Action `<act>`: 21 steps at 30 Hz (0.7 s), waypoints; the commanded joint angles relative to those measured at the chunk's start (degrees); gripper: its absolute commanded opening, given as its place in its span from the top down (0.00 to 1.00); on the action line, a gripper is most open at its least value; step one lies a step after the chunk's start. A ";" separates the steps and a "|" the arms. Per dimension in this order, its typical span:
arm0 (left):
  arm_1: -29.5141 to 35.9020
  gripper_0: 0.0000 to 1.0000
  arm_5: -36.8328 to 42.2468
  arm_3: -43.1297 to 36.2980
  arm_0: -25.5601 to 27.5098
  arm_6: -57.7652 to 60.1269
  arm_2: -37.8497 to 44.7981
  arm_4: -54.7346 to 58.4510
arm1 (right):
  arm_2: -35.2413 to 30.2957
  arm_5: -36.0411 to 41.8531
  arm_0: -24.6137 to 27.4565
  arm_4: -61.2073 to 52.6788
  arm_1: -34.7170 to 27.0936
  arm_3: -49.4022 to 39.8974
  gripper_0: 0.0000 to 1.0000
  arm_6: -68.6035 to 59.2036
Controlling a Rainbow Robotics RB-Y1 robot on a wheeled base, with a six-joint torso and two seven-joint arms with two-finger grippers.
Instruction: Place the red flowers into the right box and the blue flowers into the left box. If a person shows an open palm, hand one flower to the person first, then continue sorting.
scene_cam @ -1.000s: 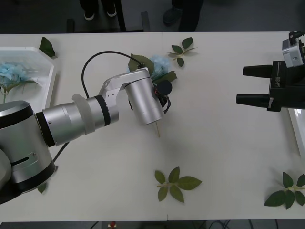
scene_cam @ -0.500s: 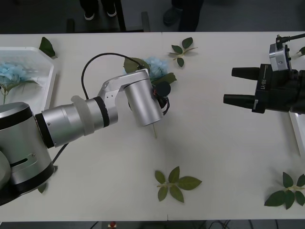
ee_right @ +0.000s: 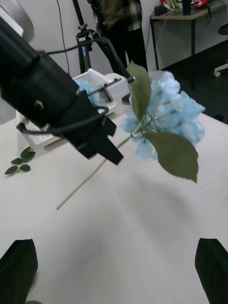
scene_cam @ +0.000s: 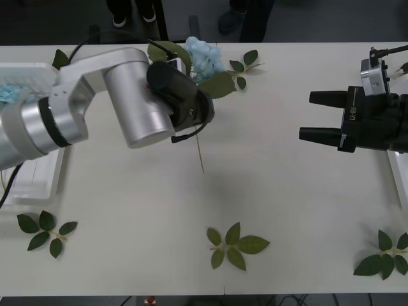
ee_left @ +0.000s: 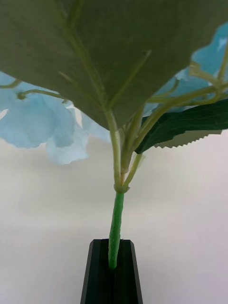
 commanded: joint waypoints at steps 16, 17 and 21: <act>25.76 1.00 19.80 -5.79 0.43 -22.52 14.09 21.94 | -1.64 -0.04 -0.72 -0.63 -0.36 -1.35 0.03 0.77; 26.47 1.00 19.72 -5.26 0.61 -23.22 14.18 22.38 | -1.64 -0.04 -0.72 -0.63 -0.36 -1.35 0.03 0.77; 31.65 1.00 18.66 -2.89 4.39 -26.39 16.81 23.79 | -1.64 -0.04 -0.72 -0.63 -0.36 -1.35 0.03 0.77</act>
